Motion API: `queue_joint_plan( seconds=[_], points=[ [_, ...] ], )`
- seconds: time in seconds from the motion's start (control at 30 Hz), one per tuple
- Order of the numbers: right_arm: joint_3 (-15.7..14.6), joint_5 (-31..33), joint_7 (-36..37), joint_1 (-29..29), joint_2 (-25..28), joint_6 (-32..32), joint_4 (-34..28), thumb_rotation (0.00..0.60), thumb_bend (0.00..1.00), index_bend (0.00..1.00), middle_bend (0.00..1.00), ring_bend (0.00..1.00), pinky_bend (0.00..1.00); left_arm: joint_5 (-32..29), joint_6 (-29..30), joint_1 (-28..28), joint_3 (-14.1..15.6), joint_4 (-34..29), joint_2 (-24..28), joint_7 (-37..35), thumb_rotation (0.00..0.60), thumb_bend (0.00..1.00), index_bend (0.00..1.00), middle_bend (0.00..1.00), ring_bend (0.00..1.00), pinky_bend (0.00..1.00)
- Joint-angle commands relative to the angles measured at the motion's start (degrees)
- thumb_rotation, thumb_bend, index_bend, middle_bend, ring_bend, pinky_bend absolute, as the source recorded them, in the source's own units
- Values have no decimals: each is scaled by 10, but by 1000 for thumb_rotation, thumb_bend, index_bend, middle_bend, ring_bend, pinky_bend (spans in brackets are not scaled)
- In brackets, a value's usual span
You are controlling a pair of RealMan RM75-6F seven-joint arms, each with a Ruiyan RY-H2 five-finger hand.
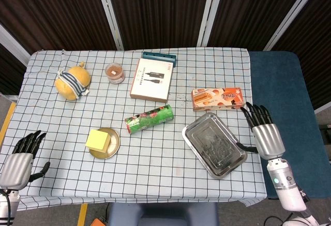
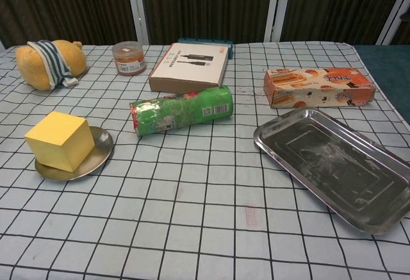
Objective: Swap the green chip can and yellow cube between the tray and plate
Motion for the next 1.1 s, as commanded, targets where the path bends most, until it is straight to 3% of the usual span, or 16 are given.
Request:
queue_joint_plan(
  seconds=[0.03, 0.13, 0.5, 0.83, 1.1],
  points=[
    [-11, 5, 91, -59, 11, 42, 16, 600, 51, 0, 0, 0, 0, 4, -22, -17, -2, -1, -11, 11, 600, 364, 0, 0, 0, 117],
    [0, 13, 133, -85, 9, 67, 28, 600, 46, 0, 0, 0, 0, -8, -51, -36, -7, -18, -17, 27, 600, 362, 0, 0, 0, 117],
    [22, -42, 172, -139, 20, 156, 37, 600, 14, 0, 0, 0, 0, -33, -146, -112, -24, -52, -45, 112, 600, 359, 0, 0, 0, 117],
    [38, -63, 215, -160, 25, 171, 40, 600, 14, 0, 0, 0, 0, -114, -230, -179, -40, -35, -94, 201, 600, 359, 0, 0, 0, 117],
    [45, -73, 233, -167, 28, 163, 39, 600, 14, 0, 0, 0, 0, -168, -252, -211, -43, -21, -112, 237, 600, 359, 0, 0, 0, 117]
  ],
)
